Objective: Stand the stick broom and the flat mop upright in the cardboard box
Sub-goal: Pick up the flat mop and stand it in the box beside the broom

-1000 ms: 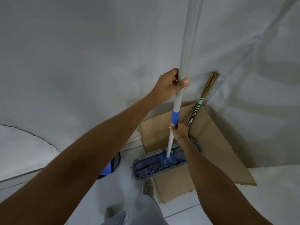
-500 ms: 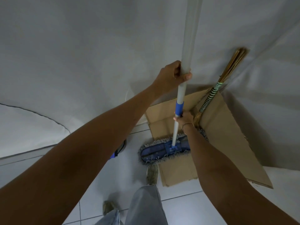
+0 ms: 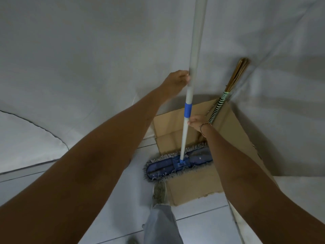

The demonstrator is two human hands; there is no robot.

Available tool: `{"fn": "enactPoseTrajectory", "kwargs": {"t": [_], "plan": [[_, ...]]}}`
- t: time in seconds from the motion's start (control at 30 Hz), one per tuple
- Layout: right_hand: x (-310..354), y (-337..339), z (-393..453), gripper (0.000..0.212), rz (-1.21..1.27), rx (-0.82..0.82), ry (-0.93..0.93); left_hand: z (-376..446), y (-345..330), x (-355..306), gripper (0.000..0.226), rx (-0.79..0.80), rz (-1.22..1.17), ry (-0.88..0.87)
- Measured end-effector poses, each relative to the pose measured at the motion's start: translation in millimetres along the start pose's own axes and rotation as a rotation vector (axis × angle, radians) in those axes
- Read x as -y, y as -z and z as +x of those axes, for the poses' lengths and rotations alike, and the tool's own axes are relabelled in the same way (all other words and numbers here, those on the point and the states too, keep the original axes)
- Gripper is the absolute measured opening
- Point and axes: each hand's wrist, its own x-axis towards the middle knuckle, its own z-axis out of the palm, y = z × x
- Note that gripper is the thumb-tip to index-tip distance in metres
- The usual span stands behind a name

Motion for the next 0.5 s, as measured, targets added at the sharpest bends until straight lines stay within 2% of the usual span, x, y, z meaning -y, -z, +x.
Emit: {"fn": "enactPoseTrajectory", "kwargs": {"t": [0.07, 0.13, 0.23, 0.3, 0.33, 0.4, 0.5], "plan": [[0.4, 3.1, -13.5, 0.030, -0.006, -0.023, 0.008, -17.6, 3.7, 5.6, 0.020, -0.032, 0.034, 0.026], [1.4, -1.6, -35.5, 0.027, 0.003, -0.076, 0.036, -46.1, 4.1, 15.7, 0.035, -0.077, 0.058, 0.068], [22.0, -10.5, -80.7, 0.025, -0.021, -0.071, 0.096, -95.3, 9.0, 23.4, 0.060, -0.121, 0.094, 0.134], [29.9, -21.6, -128.7, 0.017, 0.017, -0.044, 0.173, -140.7, 9.1, 33.1, 0.057, -0.109, 0.174, 0.137], [32.3, -25.1, -152.1, 0.023, 0.043, -0.041, 0.190, -162.9, 10.1, 35.2, 0.050, -0.098, 0.212, 0.135], [40.8, -31.1, -184.9, 0.027, -0.028, -0.034, 0.240, -195.0, 17.5, 36.6, 0.039, -0.082, 0.239, 0.164], [66.1, -37.4, -275.4, 0.015, -0.121, -0.039, 0.358, -278.8, 35.2, 18.6, 0.038, -0.151, 0.220, 0.140]]}}
